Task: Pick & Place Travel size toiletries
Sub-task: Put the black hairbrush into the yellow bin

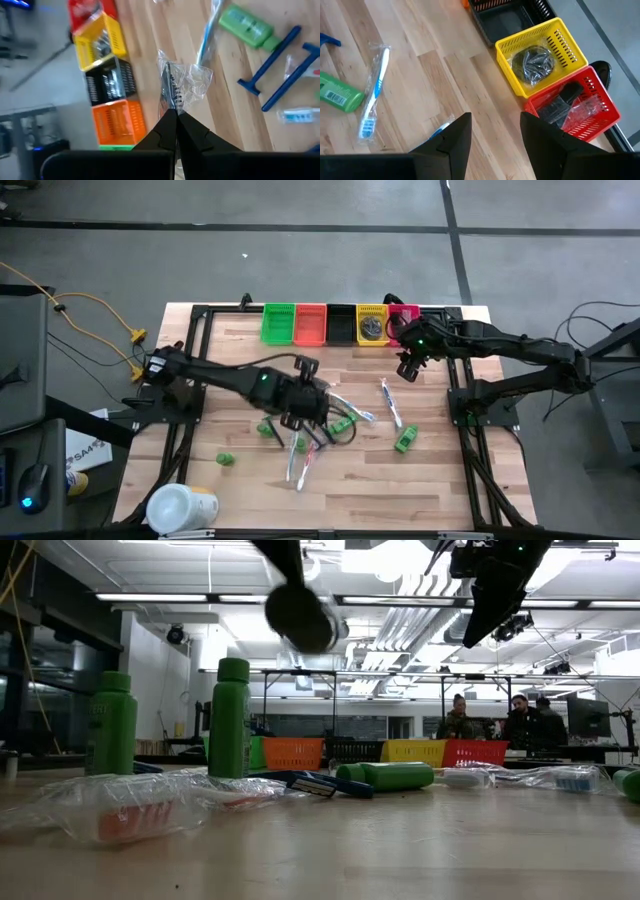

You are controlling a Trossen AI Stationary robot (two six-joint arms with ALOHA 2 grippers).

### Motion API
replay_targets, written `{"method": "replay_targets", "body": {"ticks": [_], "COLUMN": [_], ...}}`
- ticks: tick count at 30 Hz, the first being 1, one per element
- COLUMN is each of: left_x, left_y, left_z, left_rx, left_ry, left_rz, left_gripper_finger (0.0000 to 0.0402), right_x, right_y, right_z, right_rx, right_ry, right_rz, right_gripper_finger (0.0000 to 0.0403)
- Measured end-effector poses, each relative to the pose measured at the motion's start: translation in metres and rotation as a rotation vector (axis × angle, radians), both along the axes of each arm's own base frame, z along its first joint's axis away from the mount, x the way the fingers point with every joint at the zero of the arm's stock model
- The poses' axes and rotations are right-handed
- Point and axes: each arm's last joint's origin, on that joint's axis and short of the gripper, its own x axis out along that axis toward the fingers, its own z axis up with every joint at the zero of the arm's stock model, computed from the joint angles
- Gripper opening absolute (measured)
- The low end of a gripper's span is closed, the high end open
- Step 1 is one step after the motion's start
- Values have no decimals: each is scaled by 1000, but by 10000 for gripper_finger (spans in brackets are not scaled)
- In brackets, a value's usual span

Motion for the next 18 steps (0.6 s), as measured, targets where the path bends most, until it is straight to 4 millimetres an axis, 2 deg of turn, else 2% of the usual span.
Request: {"method": "replay_targets", "body": {"ticks": [3, 8, 12, 18], "left_x": [4, -4, -12, -9], "left_y": [19, 55, 89, 134], "left_z": [-8, -18, -27, -36], "left_rx": [-27, -90, -159, -262], "left_ry": [-28, -123, -266, -480], "left_rz": [6, 8, 0, -23], "left_gripper_finger": [0, 0, 0, 0], "right_x": [0, 0, 1, 4], "right_y": [0, 0, 0, -1], "right_z": [0, 0, 0, 2], "right_rx": [0, 0, -4, -27], "right_ry": [0, -1, -3, -38], "right_rz": [1, 1, 4, 20], "right_gripper_finger": [162, 162, 162, 162]}}
